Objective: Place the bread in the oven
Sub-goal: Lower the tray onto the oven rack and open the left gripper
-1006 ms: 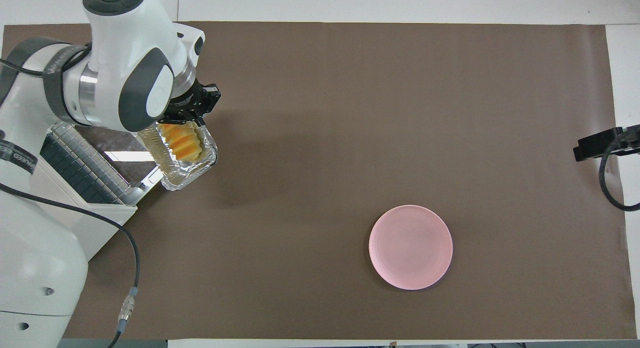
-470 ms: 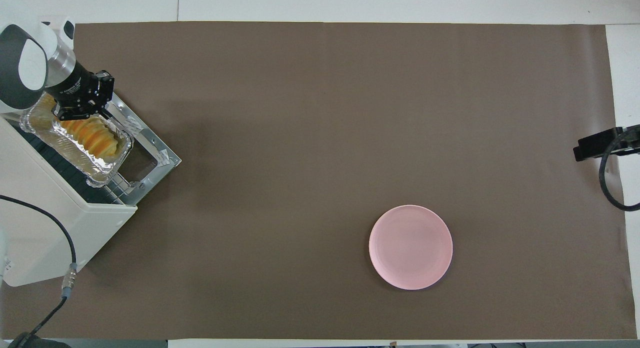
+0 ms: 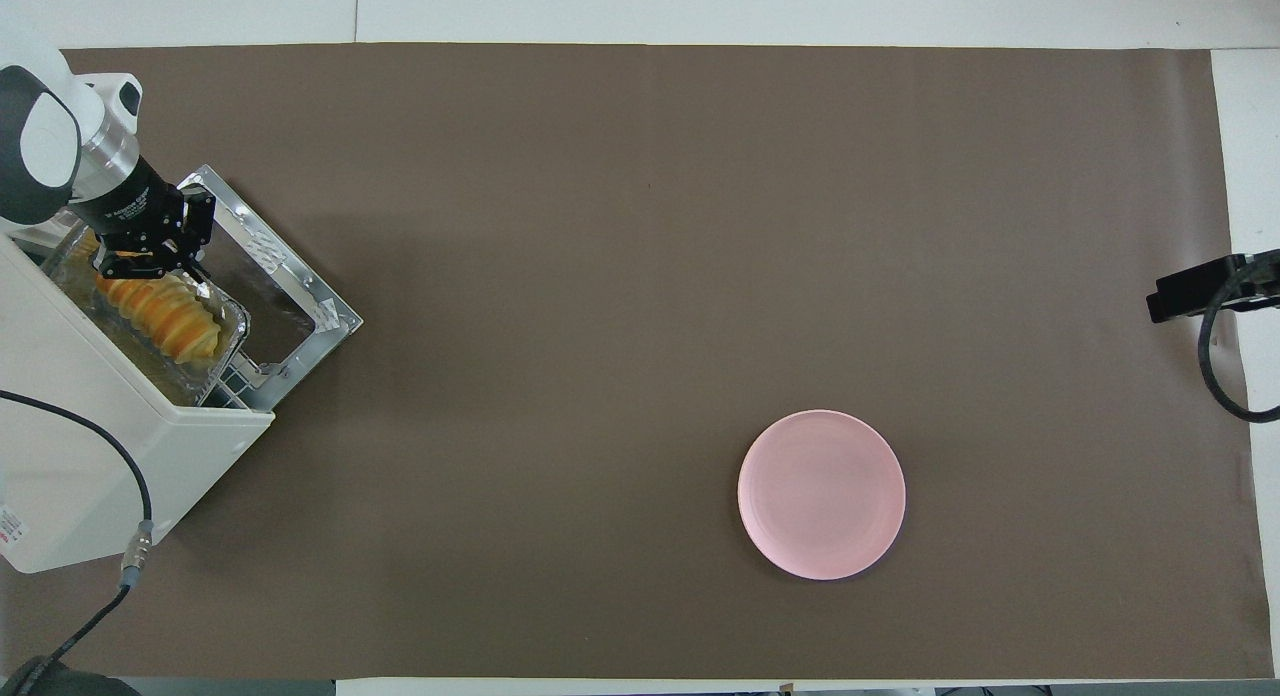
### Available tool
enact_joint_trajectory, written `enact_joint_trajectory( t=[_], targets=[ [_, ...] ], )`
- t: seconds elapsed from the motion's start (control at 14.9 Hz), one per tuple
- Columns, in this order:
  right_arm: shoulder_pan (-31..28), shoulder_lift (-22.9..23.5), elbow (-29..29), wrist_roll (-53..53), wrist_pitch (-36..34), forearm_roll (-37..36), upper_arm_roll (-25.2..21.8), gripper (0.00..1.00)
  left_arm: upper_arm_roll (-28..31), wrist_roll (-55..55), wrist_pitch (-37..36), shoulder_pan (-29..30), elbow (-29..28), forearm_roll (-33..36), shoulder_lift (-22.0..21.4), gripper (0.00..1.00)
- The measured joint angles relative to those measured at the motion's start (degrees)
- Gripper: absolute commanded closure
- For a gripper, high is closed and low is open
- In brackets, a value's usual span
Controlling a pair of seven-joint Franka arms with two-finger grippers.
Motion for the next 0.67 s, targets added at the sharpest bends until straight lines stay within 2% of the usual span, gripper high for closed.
enact_joint_trajectory(
  t=[0.67],
  targets=[
    [0.0, 0.0, 0.0, 0.0, 0.0, 0.0, 0.0, 0.0, -0.2, 4.7, -0.1, -1.8, -5.1, 6.8, -0.8, 1.0]
  ],
)
